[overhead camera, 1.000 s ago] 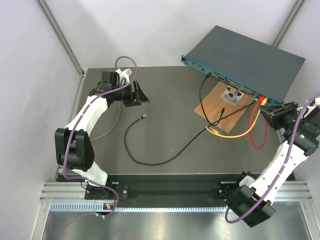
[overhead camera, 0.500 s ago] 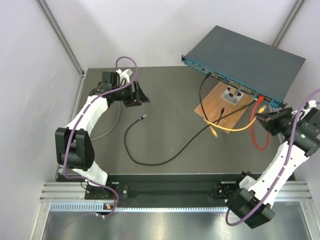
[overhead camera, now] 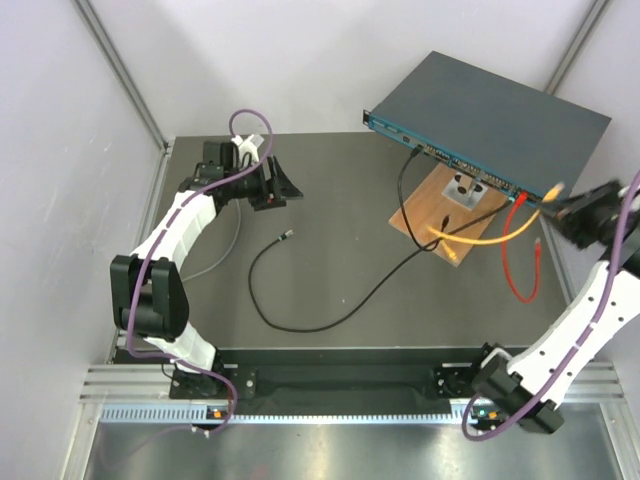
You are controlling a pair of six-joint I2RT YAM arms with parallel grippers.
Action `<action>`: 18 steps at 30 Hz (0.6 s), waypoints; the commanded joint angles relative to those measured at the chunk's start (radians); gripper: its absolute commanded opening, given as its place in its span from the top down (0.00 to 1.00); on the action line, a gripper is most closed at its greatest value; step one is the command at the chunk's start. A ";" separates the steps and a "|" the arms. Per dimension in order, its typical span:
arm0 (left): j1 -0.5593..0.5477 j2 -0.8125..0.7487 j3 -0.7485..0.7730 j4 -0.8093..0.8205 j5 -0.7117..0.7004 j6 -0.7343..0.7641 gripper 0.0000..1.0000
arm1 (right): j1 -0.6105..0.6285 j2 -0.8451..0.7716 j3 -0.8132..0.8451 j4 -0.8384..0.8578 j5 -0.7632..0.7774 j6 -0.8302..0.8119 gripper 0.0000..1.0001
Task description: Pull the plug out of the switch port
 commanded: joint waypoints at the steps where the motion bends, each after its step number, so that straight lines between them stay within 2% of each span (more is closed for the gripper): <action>1: -0.002 -0.021 0.024 0.177 0.104 -0.107 0.22 | 0.010 0.097 0.263 -0.170 -0.003 -0.070 1.00; 5: -0.046 -0.079 0.024 0.353 0.120 -0.218 0.15 | 0.080 0.162 0.442 -0.174 -0.081 0.006 1.00; 7: -0.101 -0.117 0.060 0.396 0.093 -0.243 0.11 | 0.183 0.175 0.450 -0.175 -0.076 0.036 1.00; 8: -0.125 -0.134 0.068 0.409 0.044 -0.247 0.10 | 0.260 0.182 0.447 -0.175 -0.072 0.052 1.00; 10: -0.198 -0.205 0.076 0.479 -0.024 -0.241 0.03 | 0.328 0.188 0.443 -0.171 -0.061 0.060 1.00; 12: -0.290 -0.267 0.096 0.519 -0.140 -0.212 0.01 | 0.385 0.202 0.438 -0.174 -0.075 0.051 1.00; 14: -0.352 -0.274 0.152 0.486 -0.183 -0.174 0.01 | 0.401 0.208 0.415 -0.166 -0.127 0.048 1.00; 16: -0.446 -0.230 0.281 0.426 -0.179 -0.103 0.01 | 0.457 0.214 0.391 -0.131 -0.148 0.060 1.00; 18: -0.514 -0.167 0.412 0.280 -0.202 -0.027 0.01 | 0.522 0.211 0.355 -0.056 -0.152 0.083 1.00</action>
